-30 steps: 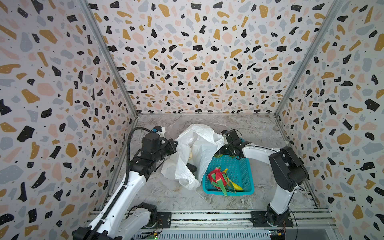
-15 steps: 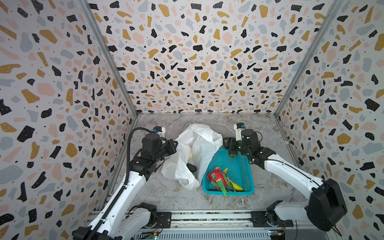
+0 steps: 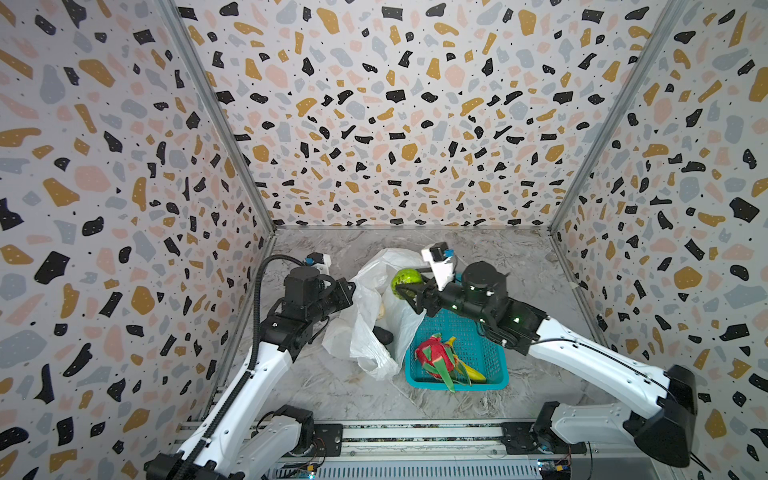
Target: Place the fruits into the plastic bag
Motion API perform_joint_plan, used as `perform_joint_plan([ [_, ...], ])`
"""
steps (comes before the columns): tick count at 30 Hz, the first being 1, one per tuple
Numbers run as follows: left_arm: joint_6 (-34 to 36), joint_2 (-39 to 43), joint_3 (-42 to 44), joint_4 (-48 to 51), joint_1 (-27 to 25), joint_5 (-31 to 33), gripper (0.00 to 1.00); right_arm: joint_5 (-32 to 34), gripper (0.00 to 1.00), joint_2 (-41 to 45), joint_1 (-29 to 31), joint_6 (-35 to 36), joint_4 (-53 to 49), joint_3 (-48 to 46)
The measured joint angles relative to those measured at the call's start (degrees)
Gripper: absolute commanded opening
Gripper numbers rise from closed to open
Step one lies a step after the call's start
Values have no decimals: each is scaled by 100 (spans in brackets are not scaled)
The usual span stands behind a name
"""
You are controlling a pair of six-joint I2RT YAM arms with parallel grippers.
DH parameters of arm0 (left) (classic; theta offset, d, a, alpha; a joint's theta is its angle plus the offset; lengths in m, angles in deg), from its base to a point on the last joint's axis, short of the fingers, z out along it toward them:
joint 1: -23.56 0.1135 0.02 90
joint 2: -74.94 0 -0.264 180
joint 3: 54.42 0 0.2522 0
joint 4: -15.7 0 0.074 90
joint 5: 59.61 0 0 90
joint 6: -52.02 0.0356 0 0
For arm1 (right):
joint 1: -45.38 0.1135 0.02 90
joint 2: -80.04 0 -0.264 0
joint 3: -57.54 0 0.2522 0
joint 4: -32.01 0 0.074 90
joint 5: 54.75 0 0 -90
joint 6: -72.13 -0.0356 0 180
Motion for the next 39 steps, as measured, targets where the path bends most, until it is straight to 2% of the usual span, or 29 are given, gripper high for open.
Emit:
perform_joint_plan([
  [5,0,0,0,0,0,0,0,-166,51,-1388,35,-136,-597,334],
  [9,0,0,0,0,0,0,0,-155,52,-2011,-85,-186,-999,494],
  [13,0,0,0,0,0,0,0,-192,73,-2465,-389,-251,-1167,999],
  [18,0,0,0,0,0,0,0,-170,81,-2647,-651,-219,-1176,1368],
  [23,2,0,0,-2,0,0,0,-275,85,-2459,-636,-173,-1119,1296],
  [29,0,0,2,-9,0,0,0,-577,84,-1683,-616,-151,-920,828],
  [39,0,-2,68,-22,0,0,0,-1928,81,-76,-761,-46,-328,-118],
])
